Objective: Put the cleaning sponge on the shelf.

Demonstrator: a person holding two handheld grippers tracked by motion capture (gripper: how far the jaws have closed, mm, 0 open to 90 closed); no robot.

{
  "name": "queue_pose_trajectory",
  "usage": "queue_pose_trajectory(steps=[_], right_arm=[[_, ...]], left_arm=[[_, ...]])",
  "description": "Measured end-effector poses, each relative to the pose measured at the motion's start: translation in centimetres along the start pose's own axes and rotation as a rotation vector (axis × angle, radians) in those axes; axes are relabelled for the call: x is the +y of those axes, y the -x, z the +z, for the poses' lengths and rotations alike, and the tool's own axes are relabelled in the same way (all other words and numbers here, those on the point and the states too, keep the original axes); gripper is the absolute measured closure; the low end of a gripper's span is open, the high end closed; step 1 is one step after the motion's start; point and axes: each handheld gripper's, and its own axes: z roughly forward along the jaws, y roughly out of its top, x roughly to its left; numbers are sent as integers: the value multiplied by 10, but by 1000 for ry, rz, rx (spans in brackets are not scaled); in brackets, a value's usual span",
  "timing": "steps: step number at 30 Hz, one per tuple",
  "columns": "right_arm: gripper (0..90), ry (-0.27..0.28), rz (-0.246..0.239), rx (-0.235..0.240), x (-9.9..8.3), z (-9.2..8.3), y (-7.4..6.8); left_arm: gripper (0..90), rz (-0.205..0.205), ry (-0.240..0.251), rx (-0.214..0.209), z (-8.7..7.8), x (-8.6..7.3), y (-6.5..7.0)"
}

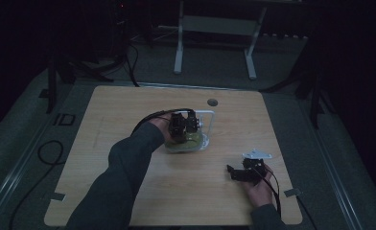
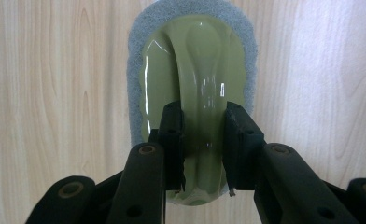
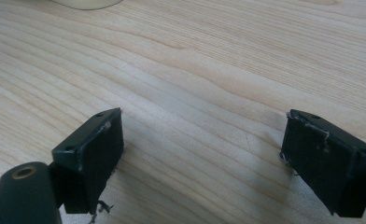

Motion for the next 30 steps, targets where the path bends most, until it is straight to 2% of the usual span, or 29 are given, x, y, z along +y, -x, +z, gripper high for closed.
queue_pose_trajectory(steps=[6,11,13,15,23,30], right_arm=[[125,0,0,0,0,0,0],[125,0,0,0,0,0,0],[125,0,0,0,0,0,0],[125,0,0,0,0,0,0],[125,0,0,0,0,0,0],[125,0,0,0,0,0,0]], left_arm=[[716,4,3,-14,4,0,-4],[716,29,-12,-13,11,4,-5],[715,20,-14,-16,12,5,-5],[715,36,-21,-7,12,8,-6],[714,47,-35,17,14,15,-9],[713,55,-64,12,25,18,-10]])
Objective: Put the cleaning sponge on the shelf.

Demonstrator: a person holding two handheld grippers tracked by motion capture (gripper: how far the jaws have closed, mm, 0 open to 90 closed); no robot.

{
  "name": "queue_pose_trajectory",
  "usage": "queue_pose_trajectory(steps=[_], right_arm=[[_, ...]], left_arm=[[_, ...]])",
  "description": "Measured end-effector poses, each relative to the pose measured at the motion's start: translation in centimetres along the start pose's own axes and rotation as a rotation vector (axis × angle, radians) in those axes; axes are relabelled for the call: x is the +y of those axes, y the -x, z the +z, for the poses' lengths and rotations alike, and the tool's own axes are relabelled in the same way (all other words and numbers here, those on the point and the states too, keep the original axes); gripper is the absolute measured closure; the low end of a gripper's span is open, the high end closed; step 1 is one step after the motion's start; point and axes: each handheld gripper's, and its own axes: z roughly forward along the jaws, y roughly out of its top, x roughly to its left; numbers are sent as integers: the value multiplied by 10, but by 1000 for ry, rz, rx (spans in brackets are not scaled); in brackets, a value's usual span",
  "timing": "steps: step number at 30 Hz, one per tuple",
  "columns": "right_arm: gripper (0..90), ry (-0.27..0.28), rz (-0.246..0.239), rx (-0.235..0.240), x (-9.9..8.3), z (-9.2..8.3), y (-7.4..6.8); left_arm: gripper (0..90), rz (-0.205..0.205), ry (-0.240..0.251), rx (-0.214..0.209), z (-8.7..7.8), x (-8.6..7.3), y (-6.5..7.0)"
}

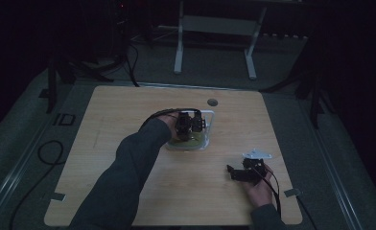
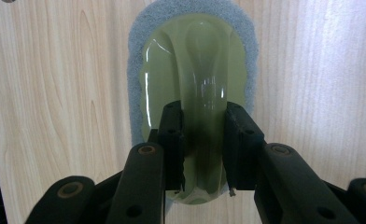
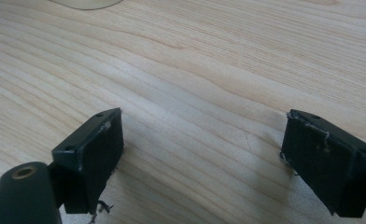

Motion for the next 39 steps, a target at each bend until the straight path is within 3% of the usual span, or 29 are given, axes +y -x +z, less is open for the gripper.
queue_pose_trajectory(steps=[10,13,21,29,39], right_arm=[[125,0,1,0,0,0,0],[125,0,1,0,0,0,0],[125,-1,1,0,0,0,0],[125,-1,0,0,0,0,0],[125,0,0,0,0,0,0]], left_arm=[[714,13,-12,22,10,6,1],[713,28,-42,26,15,8,2],[713,36,-42,38,21,13,4],[711,24,-44,41,28,13,4],[711,15,-46,100,34,11,4]])
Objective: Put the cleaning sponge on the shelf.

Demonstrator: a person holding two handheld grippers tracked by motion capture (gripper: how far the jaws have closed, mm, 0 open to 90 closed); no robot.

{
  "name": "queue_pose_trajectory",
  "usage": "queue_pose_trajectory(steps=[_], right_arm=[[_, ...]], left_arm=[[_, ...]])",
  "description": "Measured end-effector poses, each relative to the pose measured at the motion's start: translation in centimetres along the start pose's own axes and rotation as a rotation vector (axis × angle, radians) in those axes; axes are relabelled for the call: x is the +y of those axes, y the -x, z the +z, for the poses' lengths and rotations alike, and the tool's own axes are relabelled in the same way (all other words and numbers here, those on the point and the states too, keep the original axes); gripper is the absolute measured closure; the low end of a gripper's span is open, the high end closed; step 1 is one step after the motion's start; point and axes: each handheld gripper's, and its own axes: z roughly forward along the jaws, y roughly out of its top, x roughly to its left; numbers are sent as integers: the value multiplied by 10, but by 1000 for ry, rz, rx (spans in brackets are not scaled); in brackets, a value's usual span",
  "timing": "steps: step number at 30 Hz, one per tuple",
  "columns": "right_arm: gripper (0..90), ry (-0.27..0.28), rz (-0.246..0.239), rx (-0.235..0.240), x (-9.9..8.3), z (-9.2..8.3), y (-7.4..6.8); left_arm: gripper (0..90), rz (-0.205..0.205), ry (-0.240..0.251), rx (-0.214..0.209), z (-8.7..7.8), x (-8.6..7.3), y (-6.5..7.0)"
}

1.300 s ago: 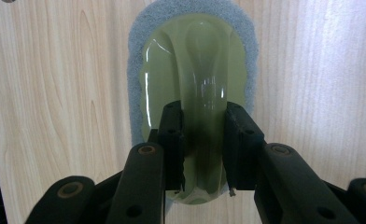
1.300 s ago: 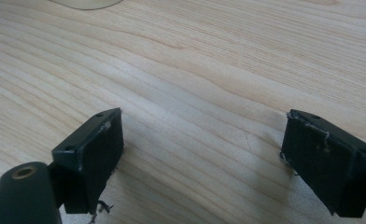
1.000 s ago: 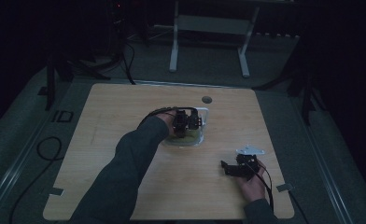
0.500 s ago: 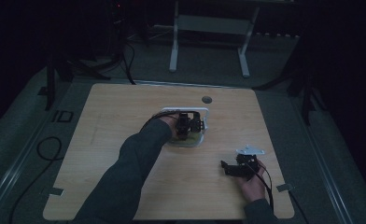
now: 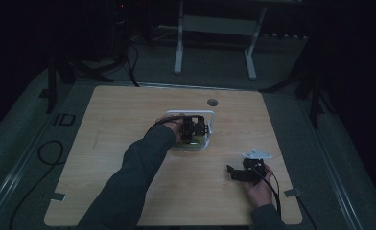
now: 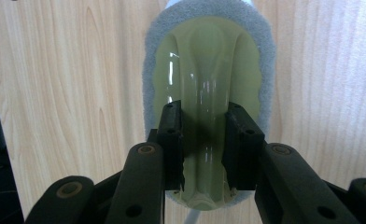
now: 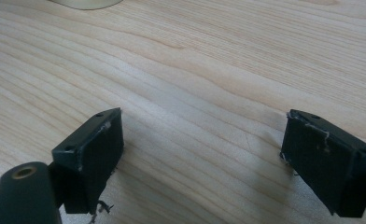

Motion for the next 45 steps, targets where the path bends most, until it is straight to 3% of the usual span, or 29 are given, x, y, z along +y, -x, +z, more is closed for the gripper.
queue_pose_trajectory(steps=[14,26,33,38,45], right_arm=[[125,-1,2,0,0,0,0],[125,0,-1,0,0,0,0],[125,0,0,0,0,0,0],[125,0,-1,0,0,0,0],[125,0,0,0,0,0,0]], left_arm=[[656,-18,8,7,3,1,-1],[607,-45,40,-13,-11,-6,0],[600,-88,131,-17,-33,-17,2],[615,-116,162,-16,-43,-25,2],[631,-171,240,35,-73,-42,10]])
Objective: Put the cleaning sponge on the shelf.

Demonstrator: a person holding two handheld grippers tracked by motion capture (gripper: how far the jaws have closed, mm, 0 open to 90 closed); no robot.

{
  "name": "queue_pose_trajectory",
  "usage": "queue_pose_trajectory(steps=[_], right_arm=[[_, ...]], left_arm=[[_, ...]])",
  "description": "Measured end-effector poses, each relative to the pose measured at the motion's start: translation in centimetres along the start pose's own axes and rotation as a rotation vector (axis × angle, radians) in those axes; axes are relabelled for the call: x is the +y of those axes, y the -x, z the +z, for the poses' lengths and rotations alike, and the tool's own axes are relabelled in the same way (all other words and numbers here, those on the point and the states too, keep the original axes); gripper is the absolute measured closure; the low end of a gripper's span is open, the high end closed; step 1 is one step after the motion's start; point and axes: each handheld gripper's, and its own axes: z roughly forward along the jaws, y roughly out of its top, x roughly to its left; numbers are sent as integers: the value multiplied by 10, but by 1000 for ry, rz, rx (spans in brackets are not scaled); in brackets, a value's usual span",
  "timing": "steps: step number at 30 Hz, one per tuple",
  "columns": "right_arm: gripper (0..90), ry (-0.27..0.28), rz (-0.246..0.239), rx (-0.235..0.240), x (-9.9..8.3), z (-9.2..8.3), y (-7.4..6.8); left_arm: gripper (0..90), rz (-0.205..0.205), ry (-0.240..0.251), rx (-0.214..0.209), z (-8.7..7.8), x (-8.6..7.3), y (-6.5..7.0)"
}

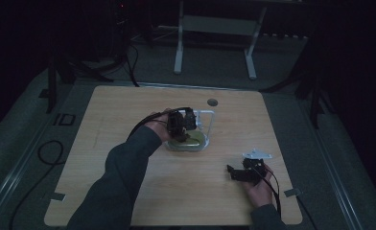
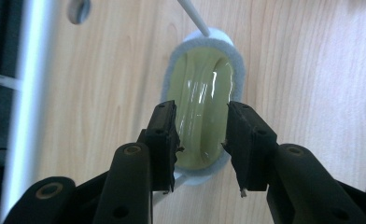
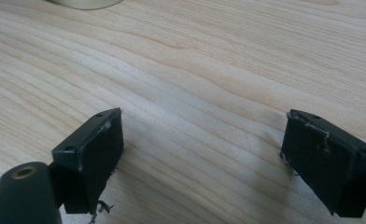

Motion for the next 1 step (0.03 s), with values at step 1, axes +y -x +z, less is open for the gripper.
queue_pose_trajectory(steps=[1], right_arm=[[125,0,0,0,0,0,0]], left_arm=[[629,0,0,0,0,0,0]])
